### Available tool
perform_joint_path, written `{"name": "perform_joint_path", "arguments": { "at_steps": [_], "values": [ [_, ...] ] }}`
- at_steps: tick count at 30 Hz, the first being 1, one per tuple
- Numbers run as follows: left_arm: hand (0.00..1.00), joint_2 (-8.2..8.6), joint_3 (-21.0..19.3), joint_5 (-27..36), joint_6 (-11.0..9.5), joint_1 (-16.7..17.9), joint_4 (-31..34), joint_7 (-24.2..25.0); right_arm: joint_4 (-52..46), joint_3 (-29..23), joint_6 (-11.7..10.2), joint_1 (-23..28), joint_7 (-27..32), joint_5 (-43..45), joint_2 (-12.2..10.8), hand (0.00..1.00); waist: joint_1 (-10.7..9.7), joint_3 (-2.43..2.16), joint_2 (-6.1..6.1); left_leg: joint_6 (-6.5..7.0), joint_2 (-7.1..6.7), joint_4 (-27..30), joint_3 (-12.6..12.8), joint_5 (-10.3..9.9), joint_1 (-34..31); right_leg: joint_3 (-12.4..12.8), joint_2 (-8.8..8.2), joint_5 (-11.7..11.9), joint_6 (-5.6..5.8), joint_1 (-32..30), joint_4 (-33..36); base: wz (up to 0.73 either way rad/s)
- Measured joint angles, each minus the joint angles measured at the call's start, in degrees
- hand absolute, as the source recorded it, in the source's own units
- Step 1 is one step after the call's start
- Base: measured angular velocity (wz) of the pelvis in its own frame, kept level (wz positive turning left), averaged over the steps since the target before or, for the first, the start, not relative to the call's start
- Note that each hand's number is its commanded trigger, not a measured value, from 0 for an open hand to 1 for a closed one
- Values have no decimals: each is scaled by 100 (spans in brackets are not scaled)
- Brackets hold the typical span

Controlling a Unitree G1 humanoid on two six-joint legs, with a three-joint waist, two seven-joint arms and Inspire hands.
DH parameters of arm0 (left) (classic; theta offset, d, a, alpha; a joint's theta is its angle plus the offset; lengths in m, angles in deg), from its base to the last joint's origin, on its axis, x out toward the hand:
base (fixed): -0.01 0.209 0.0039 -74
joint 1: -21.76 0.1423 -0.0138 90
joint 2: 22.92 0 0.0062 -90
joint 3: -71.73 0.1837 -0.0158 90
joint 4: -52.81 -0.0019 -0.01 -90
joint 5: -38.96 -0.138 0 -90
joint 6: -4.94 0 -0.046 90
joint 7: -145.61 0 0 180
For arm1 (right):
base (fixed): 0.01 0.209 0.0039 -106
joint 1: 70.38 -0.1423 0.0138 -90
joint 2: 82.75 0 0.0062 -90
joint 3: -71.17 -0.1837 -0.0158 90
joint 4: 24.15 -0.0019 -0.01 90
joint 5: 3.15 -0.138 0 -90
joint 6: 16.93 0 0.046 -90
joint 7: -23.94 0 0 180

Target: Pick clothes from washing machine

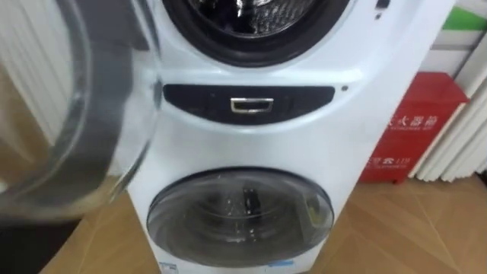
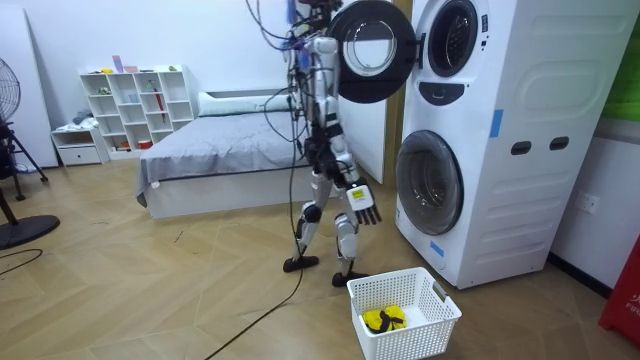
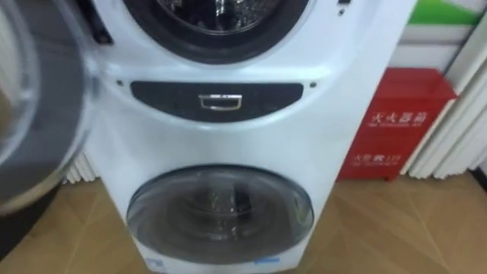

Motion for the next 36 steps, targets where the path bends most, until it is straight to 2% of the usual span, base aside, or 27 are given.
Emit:
{"name": "perform_joint_path", "arguments": {
  "at_steps": [1,2,3,4,5,6,7,8,9,11,12,15,17,23,26,27,28,30,34,36],
  "values": [
    [0,-2,2,16,0,43,-14,-10,5,5,16,17,1,-79,4,0,10,2,4,43,-42,-5,7,31,-15,25,-64,71,116,27,-59,11],
    [0,-6,12,52,8,115,-70,-33,8,-6,82,53,4,-236,9,0,-17,15,0,139,-60,8,29,66,-55,61,-181,6,344,34,163,42],
    [0,-13,9,47,26,128,-73,-35,7,-58,86,91,10,-280,13,0,-57,-14,9,79,39,10,293,134,-101,77,-358,-401,409,105,682,58],
    [0,-13,11,45,24,106,-67,-39,7,-55,86,98,26,-291,27,0,-64,-18,3,26,98,4,474,177,-130,100,-466,-640,394,167,945,82],
    [0,-1,13,25,10,65,-64,-44,23,-45,83,107,51,-310,64,0,-52,-34,-33,-76,131,-79,762,273,-153,130,-705,-1078,531,363,1317,71],
    [0,-7,12,34,-12,69,-63,-45,32,-5,67,132,93,-319,64,0,-7,-74,-200,-137,43,-158,959,369,-147,193,-876,-1356,718,515,1338,50],
    [0,-25,-18,50,-21,123,-70,-45,48,80,59,122,133,-302,35,0,99,-52,-287,-122,-154,-132,935,398,-135,322,-902,-1473,696,551,1093,4],
    [0,-7,-51,61,-21,162,-85,-43,47,80,58,82,150,-289,19,0,172,-51,-255,-123,-167,-102,927,403,-153,383,-867,-1472,685,570,976,-34],
    [0,20,-175,109,-25,203,-95,-22,41,87,49,76,160,-265,-34,0,265,-40,-203,-93,-179,-122,842,423,-151,445,-775,-1375,747,652,734,-32],
    [0,7,-214,156,-65,206,-101,-44,41,215,50,100,138,-272,-82,0,276,-25,-213,-22,-185,-231,850,486,-122,444,-735,-1144,700,795,424,-21],
    [0,18,-213,149,-100,207,-106,-65,39,261,44,95,145,-265,-74,0,314,-11,-212,-1,-156,-317,950,497,-60,456,-736,-1048,709,846,304,-31],
    [0,9,-228,154,-136,226,-109,-97,59,312,-8,5,148,-138,-70,0,404,-18,-207,28,-119,-388,1204,493,-30,389,-666,-855,707,838,227,-43],
    [0,9,-291,166,-137,231,-107,-131,80,402,-71,17,157,-61,-70,0,398,-19,-209,27,-113,-465,1266,492,21,381,-635,-831,706,858,144,-26],
    [0,4,-436,195,-141,241,-73,-154,141,509,-114,18,200,14,-72,0,378,-9,-225,-19,-89,-609,1246,500,47,304,-516,-825,700,875,-109,-6],
    [0,-12,-527,269,-154,261,-70,-155,148,500,-162,17,166,188,-68,0,451,-2,-228,-23,-60,-591,1043,503,86,304,-463,-840,683,893,-153,-15],
    [0,-14,-594,332,-158,285,-70,-157,170,500,-198,21,132,204,-68,0,491,21,-206,-24,-36,-591,952,503,148,303,-426,-845,674,948,-171,-20],
    [0,-17,-667,352,-162,324,-67,-160,175,500,-199,25,118,220,-69,0,495,18,-205,-24,-21,-591,828,503,177,300,-400,-851,663,1017,-201,-15],
    [0,-36,-707,450,-172,337,-39,-159,172,498,-199,4,90,255,-43,0,504,25,-218,-25,-10,-592,765,502,208,296,-376,-882,637,1067,-233,-3],
    [0,-38,-1056,1104,-169,324,386,-163,104,296,-204,-39,60,285,70,0,525,37,-184,-29,7,-606,763,504,217,294,-359,-911,625,1067,-244,0],
    [0,-165,-1367,1485,-187,260,758,-239,99,8,-267,-40,32,288,114,0,523,59,-113,-31,12,-613,733,506,260,311,-348,-922,619,1110,-244,2]
  ]
}}
